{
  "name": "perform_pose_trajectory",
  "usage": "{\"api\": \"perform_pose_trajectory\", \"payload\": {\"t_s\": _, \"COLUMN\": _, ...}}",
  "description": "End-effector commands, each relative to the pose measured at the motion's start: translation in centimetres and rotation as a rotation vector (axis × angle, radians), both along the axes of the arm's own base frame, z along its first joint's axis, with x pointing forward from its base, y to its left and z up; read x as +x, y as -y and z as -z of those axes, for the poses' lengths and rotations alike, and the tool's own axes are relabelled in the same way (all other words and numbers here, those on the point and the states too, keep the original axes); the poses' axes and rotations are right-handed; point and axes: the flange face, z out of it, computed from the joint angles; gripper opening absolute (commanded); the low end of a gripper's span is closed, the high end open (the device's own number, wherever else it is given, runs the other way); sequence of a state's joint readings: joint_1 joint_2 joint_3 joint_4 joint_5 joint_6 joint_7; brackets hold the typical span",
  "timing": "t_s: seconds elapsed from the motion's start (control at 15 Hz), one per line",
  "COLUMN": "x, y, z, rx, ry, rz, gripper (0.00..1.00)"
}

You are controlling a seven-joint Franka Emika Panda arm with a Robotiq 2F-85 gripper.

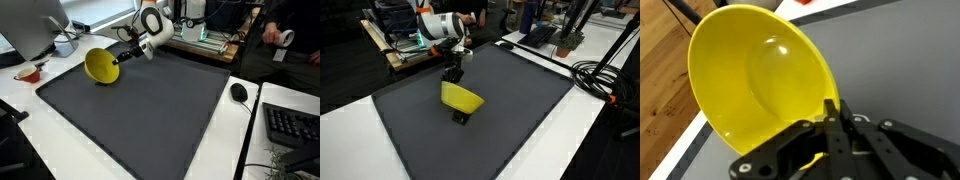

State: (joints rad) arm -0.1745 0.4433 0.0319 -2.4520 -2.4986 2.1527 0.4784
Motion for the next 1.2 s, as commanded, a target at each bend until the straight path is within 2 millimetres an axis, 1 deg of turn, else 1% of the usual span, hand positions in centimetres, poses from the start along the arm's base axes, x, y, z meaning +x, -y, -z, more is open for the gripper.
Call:
{"api": "perform_pose_trajectory", "payload": {"t_s": 0.0, "x": 0.7, "y": 0.3, "z": 0.6, "rx": 0.000, "ry": -0.020, "rz": 0.017, "gripper": 0.01}}
{"api": "perform_pose_trajectory", "payload": {"t_s": 0.13, "x": 0.7, "y": 0.2, "z": 0.9, "rx": 0.004, "ry": -0.029, "rz": 0.019, "gripper": 0.01}}
{"api": "perform_pose_trajectory", "payload": {"t_s": 0.2, "x": 0.7, "y": 0.2, "z": 1.0, "rx": 0.004, "ry": -0.032, "rz": 0.021, "gripper": 0.16}}
{"api": "perform_pose_trajectory", "payload": {"t_s": 0.27, "x": 0.7, "y": 0.3, "z": 1.2, "rx": 0.005, "ry": -0.036, "rz": 0.022, "gripper": 0.13}}
{"api": "perform_pose_trajectory", "payload": {"t_s": 0.33, "x": 0.7, "y": 0.3, "z": 1.3, "rx": 0.005, "ry": -0.036, "rz": 0.023, "gripper": 0.24}}
{"api": "perform_pose_trajectory", "payload": {"t_s": 0.4, "x": 0.7, "y": 0.3, "z": 1.3, "rx": 0.005, "ry": -0.037, "rz": 0.024, "gripper": 0.39}}
{"api": "perform_pose_trajectory", "payload": {"t_s": 0.47, "x": 0.8, "y": 0.3, "z": 1.3, "rx": 0.006, "ry": -0.037, "rz": 0.025, "gripper": 0.39}}
{"api": "perform_pose_trajectory", "payload": {"t_s": 0.8, "x": 0.8, "y": 0.4, "z": 1.1, "rx": 0.001, "ry": -0.038, "rz": 0.037, "gripper": 0.72}}
{"api": "perform_pose_trajectory", "payload": {"t_s": 1.0, "x": 0.6, "y": 0.3, "z": 0.0, "rx": 0.001, "ry": -0.025, "rz": 0.036, "gripper": 0.93}}
{"api": "perform_pose_trajectory", "payload": {"t_s": 1.07, "x": 0.6, "y": 0.2, "z": -0.5, "rx": 0.006, "ry": -0.018, "rz": 0.032, "gripper": 0.98}}
{"api": "perform_pose_trajectory", "payload": {"t_s": 1.13, "x": 0.6, "y": 0.0, "z": -1.1, "rx": 0.007, "ry": -0.005, "rz": 0.028, "gripper": 1.00}}
